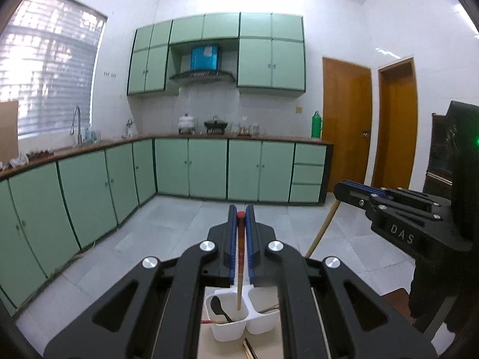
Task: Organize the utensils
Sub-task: 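Lift both held chopsticks up and lower them into the white holder, then open both tools to release the chopsticks into the holder, then move both open tools back down to the remaining chopsticks on the mat, then grasp a black chopstick with the right tool, then grasp the plain wooden chopstick with the left tool, then lift both held chopsticks and lower them into the white holder, then open both tools to release the chopsticks into the holder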
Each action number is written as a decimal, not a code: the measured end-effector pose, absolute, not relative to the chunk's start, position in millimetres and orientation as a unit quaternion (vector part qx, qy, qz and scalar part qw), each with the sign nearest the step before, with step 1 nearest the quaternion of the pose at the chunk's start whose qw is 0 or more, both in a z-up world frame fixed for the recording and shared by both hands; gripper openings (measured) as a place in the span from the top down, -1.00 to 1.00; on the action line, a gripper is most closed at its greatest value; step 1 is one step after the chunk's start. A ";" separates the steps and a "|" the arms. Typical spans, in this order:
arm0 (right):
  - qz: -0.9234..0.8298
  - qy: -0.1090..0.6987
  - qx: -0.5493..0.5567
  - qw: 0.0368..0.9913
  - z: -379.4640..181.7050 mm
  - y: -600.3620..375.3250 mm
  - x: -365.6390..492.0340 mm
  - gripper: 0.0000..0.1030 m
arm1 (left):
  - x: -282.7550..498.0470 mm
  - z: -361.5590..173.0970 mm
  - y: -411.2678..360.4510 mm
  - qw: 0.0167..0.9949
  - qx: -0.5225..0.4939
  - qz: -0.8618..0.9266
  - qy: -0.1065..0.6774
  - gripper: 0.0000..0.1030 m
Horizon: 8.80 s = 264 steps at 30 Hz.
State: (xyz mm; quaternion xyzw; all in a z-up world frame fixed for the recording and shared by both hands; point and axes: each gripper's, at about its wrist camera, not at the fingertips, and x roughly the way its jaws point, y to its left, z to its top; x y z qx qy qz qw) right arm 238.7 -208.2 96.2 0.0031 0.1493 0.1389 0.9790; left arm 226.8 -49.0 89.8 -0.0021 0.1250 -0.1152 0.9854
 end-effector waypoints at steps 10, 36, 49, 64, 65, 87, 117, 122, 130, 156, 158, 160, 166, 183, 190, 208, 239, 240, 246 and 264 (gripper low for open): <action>0.129 0.230 0.019 0.964 32.0 -210.2 266.8 0.72 | 267.9 27.7 -45.5 0.972 -0.003 -0.109 0.208 0.80; 0.075 0.279 0.040 0.957 -84.1 -245.9 100.7 -0.73 | 120.4 -87.4 -1.0 0.951 -0.010 -0.086 0.297 -0.50; 0.079 0.352 0.033 0.932 -157.5 -219.0 78.6 -0.79 | 91.7 -161.6 19.4 0.921 0.002 -0.049 0.386 -0.51; 0.110 0.401 0.013 0.909 -191.1 -188.2 73.8 -0.29 | 91.3 -182.7 30.6 0.906 -0.007 -0.031 0.422 -0.54; 0.114 0.404 0.009 0.908 -192.3 -184.7 73.7 -0.27 | 91.8 -182.2 31.4 0.906 -0.008 -0.030 0.422 -0.54; 0.108 0.424 0.002 0.899 -196.7 -188.6 77.5 -0.15 | 96.8 -186.6 29.3 0.903 -0.016 -0.028 0.429 -0.58; 0.100 0.421 -0.013 0.901 -197.9 -176.4 75.3 0.87 | 92.3 -186.5 16.9 0.902 -0.021 -0.053 0.427 -0.60; 0.072 0.418 -0.001 0.905 -197.7 -199.8 73.1 0.87 | 90.5 -184.6 -1.0 0.900 -0.021 -0.079 0.428 -0.60; 0.063 0.419 0.018 0.906 -199.1 -216.5 76.1 0.88 | 90.4 -190.2 -31.0 0.894 -0.003 -0.099 0.437 -0.60; 0.113 0.418 0.030 0.901 -200.2 -219.2 63.1 0.58 | 94.7 -193.4 -9.3 0.895 0.012 -0.043 0.443 -0.59; 0.113 0.418 0.034 0.901 -199.7 -220.9 63.6 0.58 | 95.4 -193.8 -11.6 0.896 0.012 -0.048 0.442 -0.58; 0.111 0.419 0.034 0.901 -199.9 -220.1 65.2 0.58 | 96.6 -194.1 -13.7 0.896 0.014 -0.049 0.442 -0.53; 0.104 0.421 0.026 0.901 -200.2 -215.4 74.0 0.58 | 101.2 -194.4 -19.4 0.897 0.016 -0.054 0.438 -0.27; 0.097 0.408 0.010 0.908 -191.6 -217.0 71.3 0.87 | 98.3 -187.3 -35.7 0.898 0.030 -0.069 0.433 0.89; 0.100 0.377 0.020 0.920 -157.8 -229.8 64.3 0.87 | 88.6 -146.4 -24.6 0.915 0.032 -0.072 0.395 0.89; 0.150 0.279 -0.011 0.949 -18.7 -233.3 93.9 0.88 | 108.2 -25.1 -21.9 0.952 0.028 -0.107 0.286 0.89; 0.154 0.129 0.031 0.979 124.5 -230.6 248.1 0.88 | 235.3 107.0 -56.9 0.982 0.018 -0.125 0.138 0.89; 0.152 0.134 0.031 0.979 117.8 -228.9 256.5 0.88 | 242.5 103.6 -58.3 0.982 0.017 -0.124 0.140 0.89; 0.138 0.167 0.015 0.976 73.6 -216.8 281.1 0.88 | 281.3 63.9 -62.0 0.977 0.023 -0.111 0.179 0.88; 0.115 0.194 0.041 0.973 37.6 -256.4 223.1 0.02 | 240.7 42.2 -25.0 0.974 0.003 -0.102 0.202 0.04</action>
